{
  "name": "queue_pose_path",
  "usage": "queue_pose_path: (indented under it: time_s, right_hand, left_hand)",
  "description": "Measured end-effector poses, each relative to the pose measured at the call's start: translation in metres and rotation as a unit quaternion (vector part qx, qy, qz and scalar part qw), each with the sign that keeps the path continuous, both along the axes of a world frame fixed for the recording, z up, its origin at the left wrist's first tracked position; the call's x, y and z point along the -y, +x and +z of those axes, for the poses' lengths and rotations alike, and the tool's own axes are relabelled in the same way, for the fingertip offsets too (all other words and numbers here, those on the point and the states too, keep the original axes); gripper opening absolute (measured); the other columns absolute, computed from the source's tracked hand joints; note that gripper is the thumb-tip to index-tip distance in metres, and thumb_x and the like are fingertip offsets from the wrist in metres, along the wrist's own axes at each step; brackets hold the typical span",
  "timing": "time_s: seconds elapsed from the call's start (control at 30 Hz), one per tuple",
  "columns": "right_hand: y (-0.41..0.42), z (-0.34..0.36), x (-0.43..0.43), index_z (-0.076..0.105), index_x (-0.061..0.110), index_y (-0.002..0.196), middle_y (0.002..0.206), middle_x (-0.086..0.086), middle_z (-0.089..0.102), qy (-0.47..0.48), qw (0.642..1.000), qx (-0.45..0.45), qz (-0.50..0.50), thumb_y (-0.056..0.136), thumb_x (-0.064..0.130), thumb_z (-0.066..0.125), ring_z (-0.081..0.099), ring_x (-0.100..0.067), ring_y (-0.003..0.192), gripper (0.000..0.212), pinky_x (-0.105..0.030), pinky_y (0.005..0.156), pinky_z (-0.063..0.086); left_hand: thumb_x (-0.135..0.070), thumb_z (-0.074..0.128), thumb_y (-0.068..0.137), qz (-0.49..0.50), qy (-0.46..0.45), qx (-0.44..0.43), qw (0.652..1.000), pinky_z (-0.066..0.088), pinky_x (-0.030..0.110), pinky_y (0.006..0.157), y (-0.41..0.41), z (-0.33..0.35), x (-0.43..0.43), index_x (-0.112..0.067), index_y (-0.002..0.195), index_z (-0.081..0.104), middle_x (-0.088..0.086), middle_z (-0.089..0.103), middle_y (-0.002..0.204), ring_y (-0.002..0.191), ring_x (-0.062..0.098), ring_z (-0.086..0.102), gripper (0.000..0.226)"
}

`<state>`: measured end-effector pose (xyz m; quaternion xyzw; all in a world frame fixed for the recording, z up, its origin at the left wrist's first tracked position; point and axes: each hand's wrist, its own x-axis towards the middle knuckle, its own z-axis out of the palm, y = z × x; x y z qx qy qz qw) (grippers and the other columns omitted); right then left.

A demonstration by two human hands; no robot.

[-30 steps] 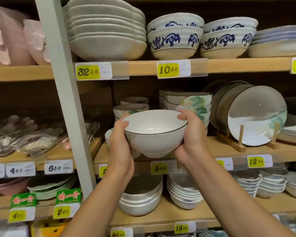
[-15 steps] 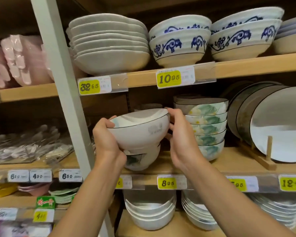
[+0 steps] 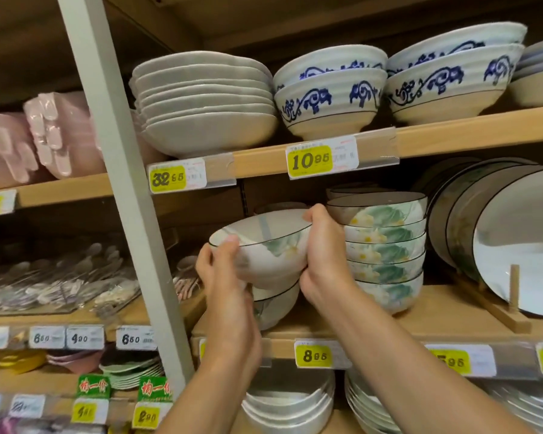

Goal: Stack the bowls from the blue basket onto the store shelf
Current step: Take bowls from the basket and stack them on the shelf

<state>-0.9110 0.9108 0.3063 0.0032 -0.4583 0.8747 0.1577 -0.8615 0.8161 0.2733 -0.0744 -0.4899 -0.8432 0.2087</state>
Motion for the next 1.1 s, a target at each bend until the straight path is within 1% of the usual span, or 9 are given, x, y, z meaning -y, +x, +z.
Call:
queue_pose_path:
  time_s: [0.07, 0.17, 0.33, 0.47, 0.53, 0.7, 0.8, 0.93, 1.1]
  right_hand:
    - [0.005, -0.006, 0.011, 0.062, 0.02, 0.09, 0.091, -0.004, 0.065, 0.041, 0.998, -0.038, -0.043, 0.072, 0.037, 0.05, 0.062, -0.022, 0.087, 0.027, -0.035, 0.075, 0.05]
    - [0.008, -0.017, 0.014, 0.059, 0.024, 0.118, 0.12, -0.003, 0.061, 0.089, 0.993, -0.069, -0.031, 0.066, 0.051, 0.052, 0.059, -0.018, 0.109, 0.058, -0.04, 0.092, 0.049]
    - [-0.01, 0.001, -0.011, 0.067, 0.019, 0.094, 0.088, -0.005, 0.069, 0.066, 0.989, 0.001, 0.135, 0.086, 0.038, 0.054, 0.063, -0.021, 0.085, 0.024, -0.032, 0.071, 0.047]
    - [-0.016, 0.009, -0.015, 0.065, 0.012, 0.111, 0.108, -0.013, 0.068, 0.026, 0.974, 0.023, 0.225, 0.085, 0.038, 0.054, 0.063, -0.029, 0.091, 0.038, -0.032, 0.075, 0.049]
    - [-0.018, 0.008, -0.013, 0.065, 0.015, 0.097, 0.117, -0.014, 0.065, 0.008, 0.979, 0.016, 0.204, 0.086, 0.026, 0.051, 0.059, -0.032, 0.094, 0.02, -0.033, 0.072, 0.048]
    - [-0.02, 0.008, -0.006, 0.049, 0.02, 0.052, 0.067, -0.003, 0.061, 0.001, 0.992, 0.035, 0.121, 0.079, 0.013, 0.041, 0.056, -0.024, 0.058, 0.029, -0.025, 0.057, 0.042]
    - [-0.016, 0.011, 0.002, 0.053, 0.016, 0.075, 0.078, -0.008, 0.057, 0.007, 0.999, 0.031, 0.039, 0.078, 0.021, 0.047, 0.057, -0.027, 0.069, 0.009, -0.031, 0.062, 0.043]
    - [-0.013, -0.003, 0.016, 0.062, 0.02, 0.093, 0.095, -0.005, 0.068, 0.05, 0.998, -0.015, -0.016, 0.072, 0.04, 0.052, 0.067, -0.02, 0.083, 0.03, -0.03, 0.065, 0.051]
    - [-0.019, -0.014, 0.007, 0.068, 0.021, 0.086, 0.085, 0.001, 0.075, 0.064, 0.998, -0.017, 0.002, 0.091, 0.038, 0.049, 0.07, -0.012, 0.079, 0.026, -0.033, 0.076, 0.053]
  left_hand:
    - [-0.046, 0.068, 0.072, 0.017, 0.003, 0.009, 1.0, 0.056, 0.022, 0.063, -0.003, 0.0, -0.005, -0.031, 0.137, 0.042, -0.001, 0.067, 0.114, 0.088, 0.005, 0.07, 0.071]
    - [-0.031, 0.054, 0.082, 0.048, 0.023, 0.051, 0.997, 0.05, 0.026, 0.054, -0.017, 0.017, 0.009, -0.022, 0.106, 0.058, 0.0, 0.066, 0.094, 0.075, 0.014, 0.066, 0.025]
    - [-0.036, 0.047, 0.075, -0.043, 0.023, 0.094, 0.994, 0.047, 0.026, 0.049, -0.032, 0.028, 0.043, -0.024, 0.072, 0.061, -0.002, 0.066, 0.067, 0.067, 0.022, 0.061, 0.018]
    - [-0.037, 0.048, 0.072, -0.126, 0.001, 0.122, 0.984, 0.049, 0.028, 0.057, -0.041, 0.028, 0.053, -0.022, 0.069, 0.068, 0.003, 0.068, 0.074, 0.066, 0.025, 0.064, 0.025]
    - [-0.04, 0.047, 0.075, -0.166, 0.0, 0.136, 0.977, 0.047, 0.028, 0.063, -0.043, 0.029, 0.054, -0.02, 0.065, 0.071, 0.004, 0.069, 0.075, 0.063, 0.025, 0.066, 0.033]
    - [-0.06, 0.043, 0.086, -0.161, 0.043, 0.102, 0.981, 0.057, 0.038, 0.065, -0.043, 0.025, 0.053, -0.022, 0.104, 0.069, 0.008, 0.075, 0.1, 0.09, 0.029, 0.071, 0.049]
    - [-0.064, 0.049, 0.081, -0.086, 0.003, 0.003, 0.996, 0.058, 0.037, 0.071, -0.033, 0.012, 0.038, -0.02, 0.132, 0.051, 0.007, 0.067, 0.12, 0.11, 0.025, 0.065, 0.068]
    - [-0.069, 0.068, 0.06, -0.002, -0.072, -0.015, 0.997, 0.057, 0.036, 0.081, -0.031, 0.012, 0.024, -0.03, 0.141, 0.037, 0.002, 0.062, 0.121, 0.098, 0.013, 0.069, 0.095]
    - [-0.042, 0.054, 0.084, -0.014, 0.001, 0.059, 0.998, 0.055, 0.026, 0.062, -0.059, 0.026, 0.047, -0.023, 0.081, 0.063, -0.002, 0.071, 0.073, 0.072, 0.017, 0.07, 0.022]
